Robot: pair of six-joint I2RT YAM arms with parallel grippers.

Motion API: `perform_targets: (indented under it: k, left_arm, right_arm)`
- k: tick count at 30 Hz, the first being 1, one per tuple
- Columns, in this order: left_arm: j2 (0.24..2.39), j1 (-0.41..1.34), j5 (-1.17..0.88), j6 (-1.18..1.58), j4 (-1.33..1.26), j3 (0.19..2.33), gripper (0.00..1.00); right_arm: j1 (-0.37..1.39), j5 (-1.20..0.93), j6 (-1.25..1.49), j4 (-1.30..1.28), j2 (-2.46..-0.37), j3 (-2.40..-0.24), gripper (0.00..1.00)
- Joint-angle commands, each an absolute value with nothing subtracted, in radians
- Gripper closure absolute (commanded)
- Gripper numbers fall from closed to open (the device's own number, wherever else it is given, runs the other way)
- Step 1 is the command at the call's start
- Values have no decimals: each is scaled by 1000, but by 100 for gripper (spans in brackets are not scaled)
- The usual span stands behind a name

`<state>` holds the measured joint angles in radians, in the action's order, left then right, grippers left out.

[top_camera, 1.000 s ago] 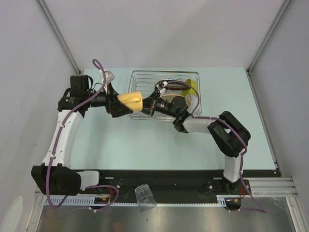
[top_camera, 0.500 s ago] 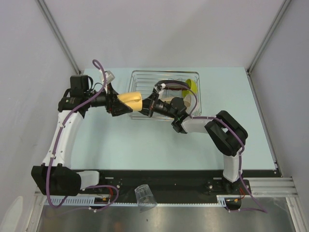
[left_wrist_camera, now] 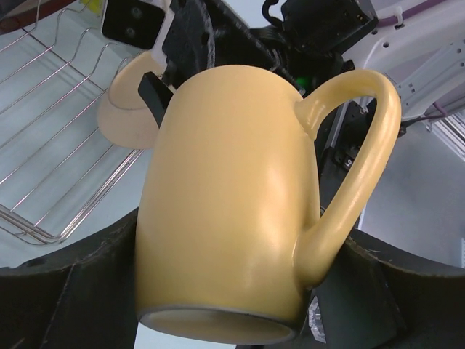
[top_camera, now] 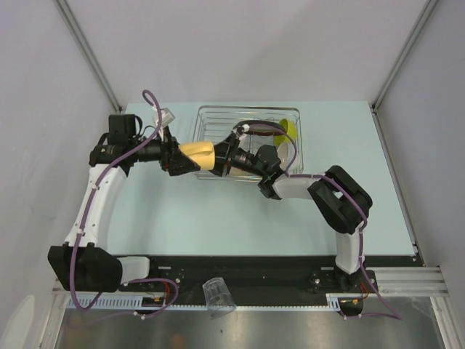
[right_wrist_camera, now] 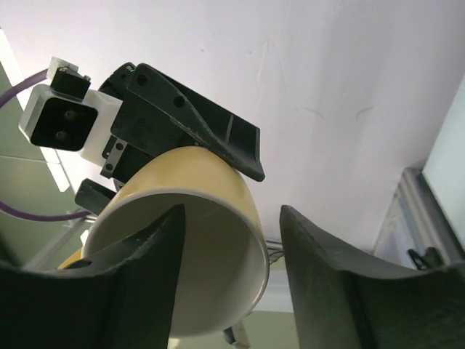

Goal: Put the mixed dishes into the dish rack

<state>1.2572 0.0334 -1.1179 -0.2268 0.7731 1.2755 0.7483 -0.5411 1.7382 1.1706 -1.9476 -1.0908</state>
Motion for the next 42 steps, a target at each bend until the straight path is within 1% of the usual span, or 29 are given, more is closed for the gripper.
perform_targets:
  k: [1,2,5,8,9,12,16,17,19,20,21,22,23,24,26,27,30,34,39,42]
  left_arm:
    - [1246,20,-1154,-213,752,1356,100]
    - [1249,11,-1158,-207,749,1367,100]
    - [1264,-34,-1175,-198,767,1433,100]
    - [1279,-66,-1161,-178,765,1486,100]
    - [1284,-67,-1141,-178,759,1496,100]
    - [1321,-64,-1069,-178,747,1499,100]
    - [1420,-25,-875,-222,775,1545,100]
    - [1443,29,-756,-238,782,1561,100]
    - [1529,73,-640,-285,814,1633,100]
    - [1567,99,-567,-287,830,1697,100]
    - [1604,107,-539,-288,845,1741,100]
    - [1696,115,-513,-287,863,1793,100]
    - [1747,136,-414,-297,921,1852,100]
    - [1797,150,-373,-304,958,1994,100]
    - [1947,191,-283,-313,1050,2138,100]
    - [1995,207,-179,-322,1075,2264,100]
    - [2118,270,-4,-353,1123,2435,100]
    - [2167,345,138,-397,1101,2439,100]
    - [2167,387,179,-434,1046,2329,100]
    - [2190,399,198,-443,1045,2333,100]
  right_arm:
    - [704,-581,1657,1113,-1827,-1118,34]
    - [690,-589,1635,1082,-1809,-1112,1]
    - [664,-617,1521,939,-1727,-1114,0]
    - [620,-627,1376,713,-1646,-1152,0]
    - [611,-624,1317,675,-1629,-1173,0]
    - [574,-637,1278,601,-1580,-1209,0]
    - [529,-632,1186,505,-1502,-1241,0]
    - [520,-624,1161,453,-1455,-1247,0]
    - [496,-598,1109,407,-1396,-1253,0]
    - [483,-588,1059,359,-1366,-1256,0]
    - [471,-568,1031,335,-1309,-1258,0]
    - [448,-558,1007,310,-1281,-1261,0]
    - [439,-549,956,263,-1257,-1261,0]
    - [430,-523,936,236,-1203,-1261,0]
    - [410,-508,901,187,-1163,-1240,0]
    - [402,-508,891,183,-1132,-1227,0]
    - [371,-515,908,196,-1088,-1146,0]
    - [321,-543,959,244,-1037,-1052,0]
    - [267,-581,1002,304,-1017,-983,0]
    - [255,-595,1025,330,-1003,-947,0]
